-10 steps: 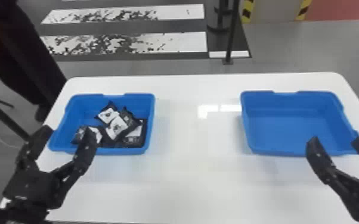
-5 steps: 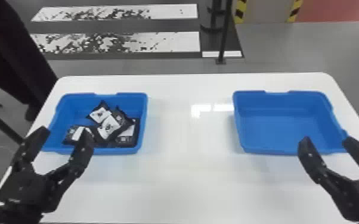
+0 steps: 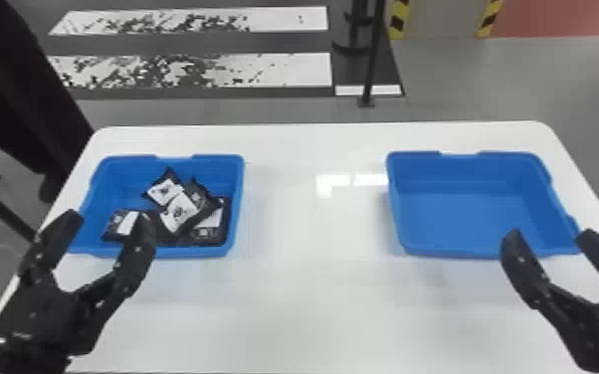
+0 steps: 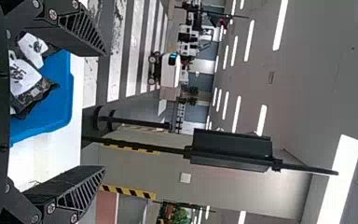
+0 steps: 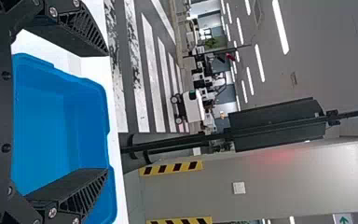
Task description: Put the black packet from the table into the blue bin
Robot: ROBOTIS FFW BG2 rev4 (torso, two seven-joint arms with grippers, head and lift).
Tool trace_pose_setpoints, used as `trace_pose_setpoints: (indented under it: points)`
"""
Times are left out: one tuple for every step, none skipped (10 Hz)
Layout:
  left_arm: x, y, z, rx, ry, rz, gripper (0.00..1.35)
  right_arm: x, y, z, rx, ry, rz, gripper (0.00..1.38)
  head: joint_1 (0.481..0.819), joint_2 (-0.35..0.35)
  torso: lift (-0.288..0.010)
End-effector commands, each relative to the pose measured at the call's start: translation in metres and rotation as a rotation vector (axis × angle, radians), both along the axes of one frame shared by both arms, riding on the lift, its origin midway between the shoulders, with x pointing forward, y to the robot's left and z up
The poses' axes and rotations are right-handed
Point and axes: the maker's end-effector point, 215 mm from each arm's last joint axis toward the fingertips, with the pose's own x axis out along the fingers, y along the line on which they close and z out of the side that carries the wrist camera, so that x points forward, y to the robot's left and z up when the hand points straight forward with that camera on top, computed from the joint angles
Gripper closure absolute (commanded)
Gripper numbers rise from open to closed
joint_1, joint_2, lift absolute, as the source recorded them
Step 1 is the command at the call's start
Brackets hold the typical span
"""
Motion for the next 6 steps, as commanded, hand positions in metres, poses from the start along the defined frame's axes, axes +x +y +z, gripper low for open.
trace_pose_setpoints:
  points:
    - [-0.0016,-0.0013,-0.0009,-0.010,0.002,-0.003,0.17,-0.0019,-0.0004,0.0003,0.000,0.002,-0.001,0.13,0.695,0.031,-0.110]
    - [-0.0009,-0.0006,-0.0008,-0.008,0.002,-0.001,0.17,-0.0032,-0.0015,-0.0001,-0.002,0.005,-0.004,0.13,0.695,0.029,-0.110]
    - [-0.0016,-0.0007,-0.0016,-0.007,0.005,-0.002,0.17,-0.0024,-0.0018,0.0007,-0.002,0.003,-0.005,0.13,0.695,0.027,-0.110]
    - [-0.0009,-0.0017,-0.0012,-0.005,0.003,-0.003,0.17,-0.0015,-0.0024,0.0014,-0.002,0.001,-0.008,0.13,0.695,0.026,-0.110]
    - [-0.0003,-0.0015,0.0004,-0.006,-0.002,-0.001,0.17,-0.0007,-0.0031,0.0022,-0.002,-0.001,-0.011,0.13,0.695,0.025,-0.110]
    - [-0.0005,0.0005,0.0003,-0.004,-0.002,0.004,0.17,-0.0006,-0.0037,0.0021,-0.002,-0.001,-0.014,0.13,0.695,0.024,-0.110]
